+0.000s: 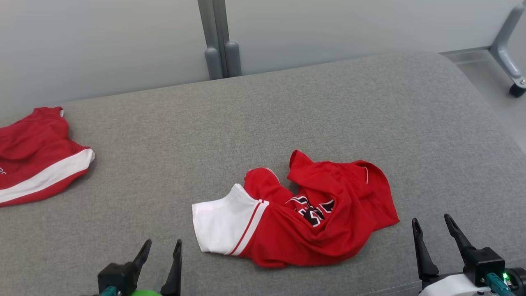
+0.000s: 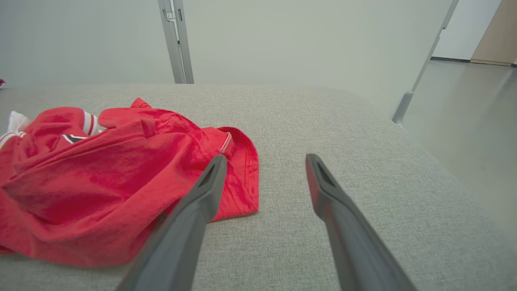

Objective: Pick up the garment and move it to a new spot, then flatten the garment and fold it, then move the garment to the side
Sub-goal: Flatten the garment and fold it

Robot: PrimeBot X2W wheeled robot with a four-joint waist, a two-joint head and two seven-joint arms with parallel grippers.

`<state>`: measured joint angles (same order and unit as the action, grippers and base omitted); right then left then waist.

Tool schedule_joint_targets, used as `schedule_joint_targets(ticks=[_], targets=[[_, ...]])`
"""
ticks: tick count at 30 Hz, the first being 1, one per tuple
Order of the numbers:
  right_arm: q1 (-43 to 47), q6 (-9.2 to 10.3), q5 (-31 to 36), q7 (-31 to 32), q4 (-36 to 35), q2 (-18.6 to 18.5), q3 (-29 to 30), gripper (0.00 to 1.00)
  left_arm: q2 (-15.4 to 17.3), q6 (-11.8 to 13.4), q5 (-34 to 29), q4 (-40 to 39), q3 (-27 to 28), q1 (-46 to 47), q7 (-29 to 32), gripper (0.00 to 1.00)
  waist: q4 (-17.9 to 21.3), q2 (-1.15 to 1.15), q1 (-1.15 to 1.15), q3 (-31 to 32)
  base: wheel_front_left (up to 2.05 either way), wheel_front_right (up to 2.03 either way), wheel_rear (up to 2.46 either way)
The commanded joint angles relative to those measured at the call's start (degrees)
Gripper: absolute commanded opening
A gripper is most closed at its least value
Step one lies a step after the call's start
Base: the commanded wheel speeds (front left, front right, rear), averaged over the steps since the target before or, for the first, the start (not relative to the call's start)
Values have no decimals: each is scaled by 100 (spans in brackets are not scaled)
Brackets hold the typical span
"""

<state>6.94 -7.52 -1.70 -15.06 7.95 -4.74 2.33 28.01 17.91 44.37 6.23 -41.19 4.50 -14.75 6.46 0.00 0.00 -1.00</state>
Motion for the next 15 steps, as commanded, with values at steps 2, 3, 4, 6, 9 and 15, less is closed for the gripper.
schedule_joint_targets(ticks=[2, 3, 4, 6, 9, 15], targets=[[97, 6, 55, -18, 37, -49, 10, 100, -43, -61, 34, 193, 164, -312, -46, 100, -134, 0, 0, 141, 0, 0, 0], [112, 6, 54, -18, 64, -55, 18, 100, -80, -90, -36, 266, 265, -403, -43, 100, -143, 0, 0, 170, 0, 0, 0], [127, 6, 53, -18, 92, -62, 28, 100, -155, -115, -80, 322, 444, -515, -46, 100, -151, 0, 0, 200, 0, 0, 0], [167, 6, 49, -18, 152, -60, 61, 100, -262, -188, -235, 451, 772, -793, -46, 100, -153, 0, 0, 257, 0, 0, 0], [229, 6, 45, -18, 247, -35, 141, 100, -477, -292, -465, 565, 1294, -1186, -45, 100, -157, 0, 0, 314, 0, 0, 0], [375, 6, 117, -18, 366, -1, 313, 100, -809, -758, -1025, 703, 2079, -1686, -46, 100, -193, 0, 0, 367, 0, 0, 0]])
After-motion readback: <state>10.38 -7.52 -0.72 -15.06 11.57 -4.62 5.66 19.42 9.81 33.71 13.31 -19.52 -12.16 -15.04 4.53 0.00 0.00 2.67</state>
